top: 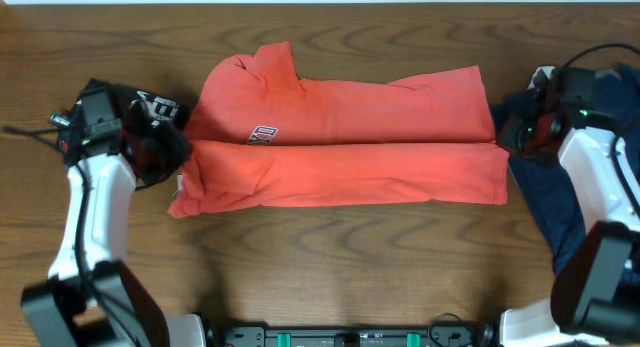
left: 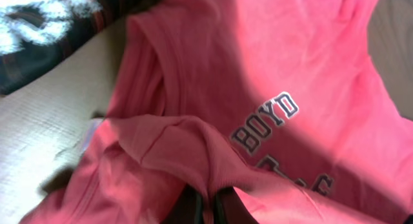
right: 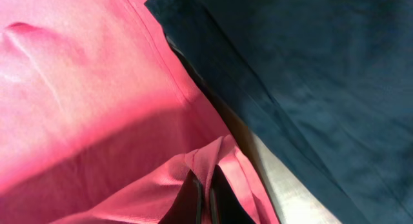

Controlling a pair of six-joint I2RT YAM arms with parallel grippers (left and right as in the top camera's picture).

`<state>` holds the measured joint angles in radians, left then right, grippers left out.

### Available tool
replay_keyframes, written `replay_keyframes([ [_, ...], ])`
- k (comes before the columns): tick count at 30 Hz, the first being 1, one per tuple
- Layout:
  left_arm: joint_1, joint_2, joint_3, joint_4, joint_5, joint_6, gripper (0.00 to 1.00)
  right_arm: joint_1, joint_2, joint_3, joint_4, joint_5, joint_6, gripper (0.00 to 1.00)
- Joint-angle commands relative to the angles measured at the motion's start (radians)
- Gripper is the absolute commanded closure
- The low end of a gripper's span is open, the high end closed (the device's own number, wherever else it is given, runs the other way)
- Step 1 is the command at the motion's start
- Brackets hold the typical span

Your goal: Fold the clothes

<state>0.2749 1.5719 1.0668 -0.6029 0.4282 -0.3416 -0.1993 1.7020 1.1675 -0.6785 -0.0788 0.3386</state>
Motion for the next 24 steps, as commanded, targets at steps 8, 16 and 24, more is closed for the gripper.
replay_keyframes([
  [8, -0.058, 0.09, 0.007, 0.071, 0.002, -0.003, 0.41, 0.049, 0.093, -0.003, 0.131, 0.0, -0.019, 0.48],
  [16, -0.019, -0.004, 0.04, -0.113, -0.068, 0.037, 0.34, 0.049, 0.076, -0.003, -0.026, 0.097, -0.017, 0.34],
  [24, -0.034, -0.002, -0.056, -0.217, -0.151, 0.024, 0.34, 0.049, 0.078, -0.079, -0.14, 0.198, 0.02, 0.35],
])
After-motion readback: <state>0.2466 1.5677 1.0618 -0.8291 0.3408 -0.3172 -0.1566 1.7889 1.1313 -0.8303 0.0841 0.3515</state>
